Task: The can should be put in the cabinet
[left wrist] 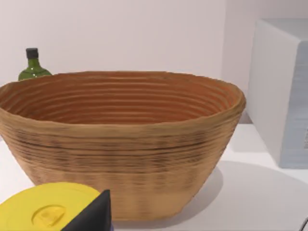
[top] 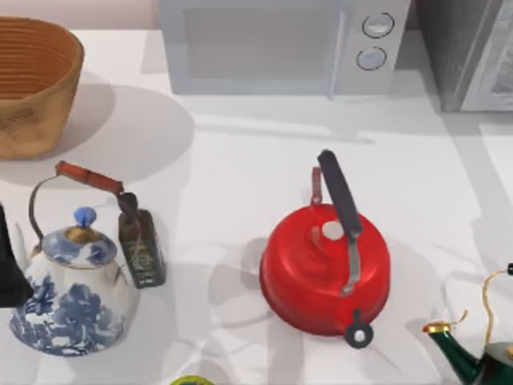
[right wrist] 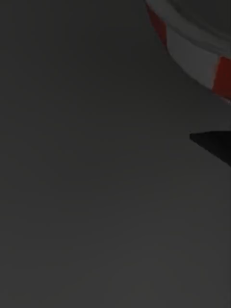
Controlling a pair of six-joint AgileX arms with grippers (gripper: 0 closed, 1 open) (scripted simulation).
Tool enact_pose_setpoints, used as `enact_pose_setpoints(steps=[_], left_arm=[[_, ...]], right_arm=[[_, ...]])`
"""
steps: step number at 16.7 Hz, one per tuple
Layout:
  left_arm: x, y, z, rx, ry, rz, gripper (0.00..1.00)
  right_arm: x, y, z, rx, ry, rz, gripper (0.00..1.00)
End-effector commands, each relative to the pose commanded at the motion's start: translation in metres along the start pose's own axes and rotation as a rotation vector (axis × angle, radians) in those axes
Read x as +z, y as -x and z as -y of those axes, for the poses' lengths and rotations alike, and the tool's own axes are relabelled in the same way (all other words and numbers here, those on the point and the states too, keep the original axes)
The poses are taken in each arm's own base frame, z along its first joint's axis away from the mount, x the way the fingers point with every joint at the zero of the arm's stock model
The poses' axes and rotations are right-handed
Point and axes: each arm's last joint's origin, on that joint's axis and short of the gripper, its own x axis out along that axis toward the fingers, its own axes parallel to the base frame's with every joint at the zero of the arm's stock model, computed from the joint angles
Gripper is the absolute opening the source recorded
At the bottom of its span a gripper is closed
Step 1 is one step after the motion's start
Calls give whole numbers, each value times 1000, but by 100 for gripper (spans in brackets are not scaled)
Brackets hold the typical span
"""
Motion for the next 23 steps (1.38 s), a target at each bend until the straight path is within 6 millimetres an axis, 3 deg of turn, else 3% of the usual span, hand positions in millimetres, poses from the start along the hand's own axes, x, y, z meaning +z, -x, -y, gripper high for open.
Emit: enact_pose_setpoints(steps=[6,19,23], left_arm=[[0,0,0,0,0,0,100],[0,0,0,0,0,0,100],[0,0,0,0,0,0,100]], right_arm=[[-4,-6,1,1,0,-7,0],[-4,-6,1,1,0,-7,98],[-4,-6,1,1,0,-7,100]])
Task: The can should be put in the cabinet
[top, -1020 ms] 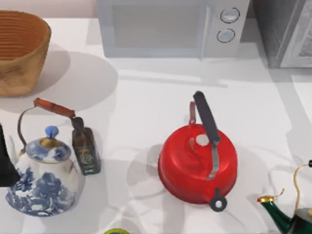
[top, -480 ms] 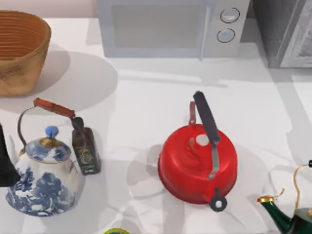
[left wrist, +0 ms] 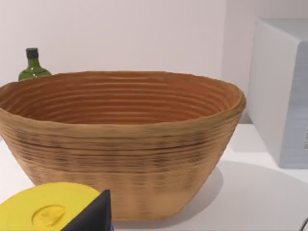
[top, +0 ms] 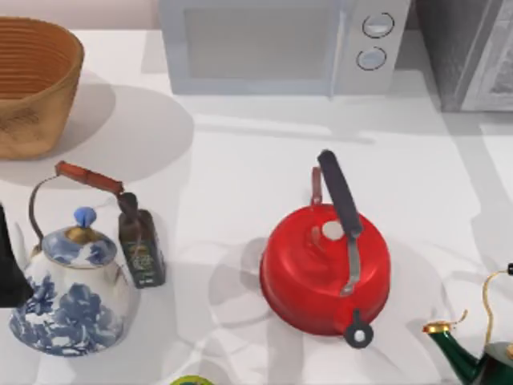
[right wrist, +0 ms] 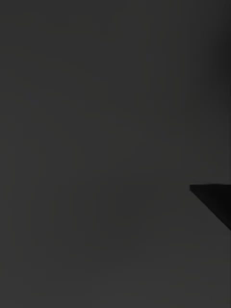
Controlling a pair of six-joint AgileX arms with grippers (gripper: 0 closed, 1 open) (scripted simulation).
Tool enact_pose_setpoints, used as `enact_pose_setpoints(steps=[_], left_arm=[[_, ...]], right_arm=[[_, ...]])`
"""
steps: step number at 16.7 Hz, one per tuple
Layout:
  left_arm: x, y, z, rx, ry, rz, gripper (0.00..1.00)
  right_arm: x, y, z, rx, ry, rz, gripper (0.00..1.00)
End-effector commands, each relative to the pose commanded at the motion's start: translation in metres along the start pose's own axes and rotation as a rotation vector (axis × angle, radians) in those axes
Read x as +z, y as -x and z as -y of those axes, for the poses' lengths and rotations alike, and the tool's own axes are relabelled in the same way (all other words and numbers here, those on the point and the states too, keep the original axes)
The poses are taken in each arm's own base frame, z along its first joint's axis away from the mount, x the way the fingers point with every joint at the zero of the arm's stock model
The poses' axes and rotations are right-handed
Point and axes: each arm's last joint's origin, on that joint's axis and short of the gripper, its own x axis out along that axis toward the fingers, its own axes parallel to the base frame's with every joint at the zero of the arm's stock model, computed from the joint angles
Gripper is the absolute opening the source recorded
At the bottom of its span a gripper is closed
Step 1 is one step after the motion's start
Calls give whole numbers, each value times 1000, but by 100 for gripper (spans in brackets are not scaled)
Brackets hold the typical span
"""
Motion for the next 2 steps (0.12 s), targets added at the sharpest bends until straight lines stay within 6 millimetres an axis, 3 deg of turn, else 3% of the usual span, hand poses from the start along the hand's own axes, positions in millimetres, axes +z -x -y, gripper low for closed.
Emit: enact_pose_setpoints(steps=[2], left_arm=[[0,0,0,0,0,0,100]], right_arm=[[0,0,0,0,0,0,100]])
